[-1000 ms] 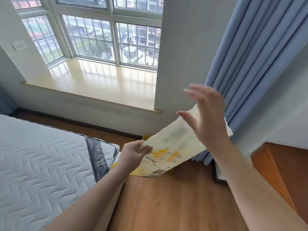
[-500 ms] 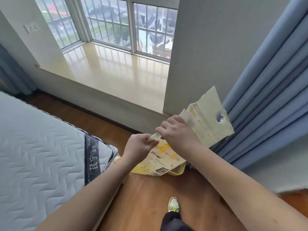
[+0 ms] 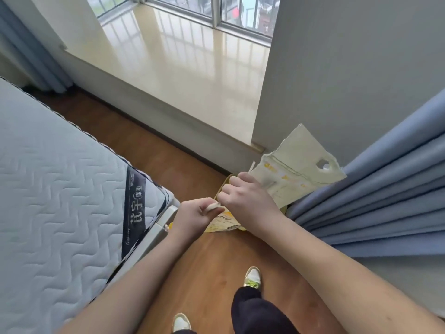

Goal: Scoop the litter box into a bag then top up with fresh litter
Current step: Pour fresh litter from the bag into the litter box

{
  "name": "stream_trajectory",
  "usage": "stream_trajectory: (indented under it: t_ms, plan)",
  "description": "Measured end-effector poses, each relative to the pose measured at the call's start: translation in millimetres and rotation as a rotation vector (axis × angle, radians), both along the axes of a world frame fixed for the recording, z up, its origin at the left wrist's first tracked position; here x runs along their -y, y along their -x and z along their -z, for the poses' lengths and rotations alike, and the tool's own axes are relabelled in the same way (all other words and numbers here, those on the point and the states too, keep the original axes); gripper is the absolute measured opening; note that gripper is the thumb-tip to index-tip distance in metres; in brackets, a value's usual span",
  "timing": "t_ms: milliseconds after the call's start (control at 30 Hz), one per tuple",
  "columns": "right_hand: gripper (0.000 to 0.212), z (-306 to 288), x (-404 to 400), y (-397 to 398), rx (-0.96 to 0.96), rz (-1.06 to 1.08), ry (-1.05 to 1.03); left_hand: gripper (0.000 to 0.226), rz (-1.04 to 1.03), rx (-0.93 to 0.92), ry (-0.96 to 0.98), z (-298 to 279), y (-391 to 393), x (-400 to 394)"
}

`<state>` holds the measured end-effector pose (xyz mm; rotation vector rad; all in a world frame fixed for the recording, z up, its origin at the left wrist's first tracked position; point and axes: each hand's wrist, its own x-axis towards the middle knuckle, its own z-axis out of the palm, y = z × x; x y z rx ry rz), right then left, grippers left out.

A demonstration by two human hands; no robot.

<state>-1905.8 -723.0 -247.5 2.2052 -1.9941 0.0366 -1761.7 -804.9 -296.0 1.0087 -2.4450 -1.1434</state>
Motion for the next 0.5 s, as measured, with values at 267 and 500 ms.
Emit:
stream_trajectory:
  t_ms: [267,500]
  plan:
    - [0.023,59.7,10.7,-26.3,0.038,0.032,0.172,0.019,0.155,0.179,0.080,71.0,-68.4,45.3]
    - [0.031,119.7,28.7,-60.0,0.117,0.133,0.373,0.017,0.159,0.388,0.005,155.7,-154.9,65.4]
